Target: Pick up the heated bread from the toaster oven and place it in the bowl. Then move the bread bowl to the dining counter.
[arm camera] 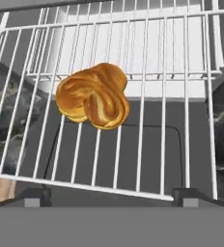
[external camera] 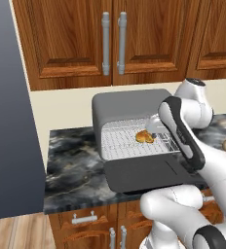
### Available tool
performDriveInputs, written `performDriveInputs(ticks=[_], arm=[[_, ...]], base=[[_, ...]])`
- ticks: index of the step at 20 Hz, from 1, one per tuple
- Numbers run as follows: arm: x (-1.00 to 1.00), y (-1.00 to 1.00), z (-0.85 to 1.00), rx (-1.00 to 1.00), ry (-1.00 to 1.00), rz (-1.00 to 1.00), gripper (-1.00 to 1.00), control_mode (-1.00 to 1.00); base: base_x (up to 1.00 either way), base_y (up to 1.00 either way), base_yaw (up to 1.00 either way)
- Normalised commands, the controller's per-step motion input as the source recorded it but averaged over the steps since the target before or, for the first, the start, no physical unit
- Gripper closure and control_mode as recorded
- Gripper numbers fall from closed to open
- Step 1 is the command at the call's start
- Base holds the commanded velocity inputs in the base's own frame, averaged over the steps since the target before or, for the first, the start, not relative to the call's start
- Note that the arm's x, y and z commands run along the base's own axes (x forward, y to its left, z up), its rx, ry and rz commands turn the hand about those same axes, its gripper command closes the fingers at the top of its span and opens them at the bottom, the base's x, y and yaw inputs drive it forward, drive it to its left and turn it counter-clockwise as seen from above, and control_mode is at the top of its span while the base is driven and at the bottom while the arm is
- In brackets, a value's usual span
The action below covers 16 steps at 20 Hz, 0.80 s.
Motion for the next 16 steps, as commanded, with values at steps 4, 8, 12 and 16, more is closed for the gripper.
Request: performDriveInputs(ticks=[4, 8, 12, 16], arm=[[0.22, 0.00, -0.70, -0.19, -0.06, 0.20, -1.00, -1.00], [0.28, 0.00, -0.48, -0.05, -0.01, 0.21, -1.00, -1.00], [0.48, 0.01, -0.13, 0.00, -0.02, 0.10, -1.00, -1.00], [0.56, 0.15, -0.02, 0.00, 0.00, 0.00, -1.00, -1.00]], base=[[0.00, 0.00, 0.00], [0.00, 0.00, 0.00], [0.00, 0.00, 0.00], [0.00, 0.00, 0.00]])
